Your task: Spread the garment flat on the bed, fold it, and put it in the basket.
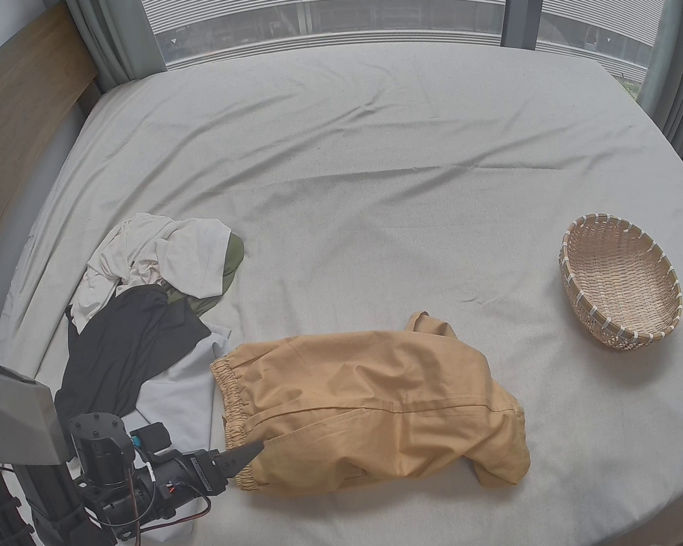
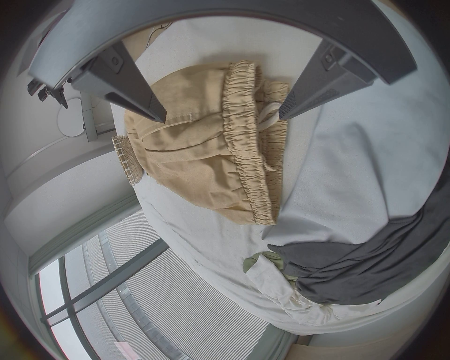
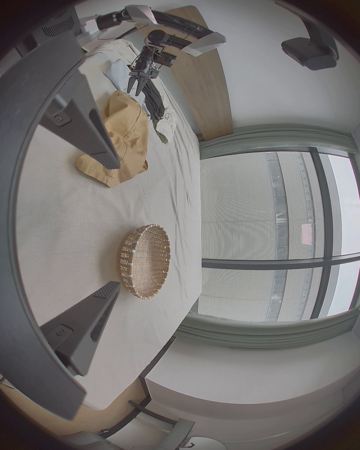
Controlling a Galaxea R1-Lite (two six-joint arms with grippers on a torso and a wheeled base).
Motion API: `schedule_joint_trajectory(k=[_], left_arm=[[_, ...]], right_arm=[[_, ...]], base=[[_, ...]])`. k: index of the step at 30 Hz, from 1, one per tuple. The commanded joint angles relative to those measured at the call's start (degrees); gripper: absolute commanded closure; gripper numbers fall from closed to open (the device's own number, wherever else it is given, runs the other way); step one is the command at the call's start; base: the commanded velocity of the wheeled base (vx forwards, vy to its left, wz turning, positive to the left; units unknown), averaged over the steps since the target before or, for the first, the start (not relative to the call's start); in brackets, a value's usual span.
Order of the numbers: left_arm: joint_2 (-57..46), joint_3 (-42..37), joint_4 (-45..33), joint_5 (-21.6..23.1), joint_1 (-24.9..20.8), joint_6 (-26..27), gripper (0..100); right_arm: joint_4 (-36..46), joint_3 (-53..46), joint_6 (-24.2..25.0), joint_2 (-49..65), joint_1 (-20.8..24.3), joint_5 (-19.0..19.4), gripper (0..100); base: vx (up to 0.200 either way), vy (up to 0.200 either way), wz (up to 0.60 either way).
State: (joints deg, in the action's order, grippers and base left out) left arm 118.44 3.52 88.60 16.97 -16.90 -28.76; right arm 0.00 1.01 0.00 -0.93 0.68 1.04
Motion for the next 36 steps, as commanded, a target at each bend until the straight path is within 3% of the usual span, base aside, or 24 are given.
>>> schedule_joint_trajectory(k=[1,8,22,36], left_arm=[[1.61,1.57,-0.01,-0.01,-1.74,-0.33,0],[1.79,4.47,0.08,-0.53,-4.9,-2.8,0],[-8.76,6.23,-0.01,-0.27,-4.99,-9.39,0],[-2.6,9.13,0.08,-0.71,-7.36,-7.72,0]], right_arm=[[-0.09,-1.01,0.0,0.4,0.02,0.02,0],[0.0,-1.01,0.09,0.4,0.02,0.02,0],[-0.09,-1.01,0.09,0.4,0.02,0.02,0],[-0.09,-1.01,0.18,0.4,0.02,0.02,0]], base=[[0.0,0.0,0.0],[0.0,0.0,0.0],[0.0,0.0,0.0],[0.0,0.0,0.0]])
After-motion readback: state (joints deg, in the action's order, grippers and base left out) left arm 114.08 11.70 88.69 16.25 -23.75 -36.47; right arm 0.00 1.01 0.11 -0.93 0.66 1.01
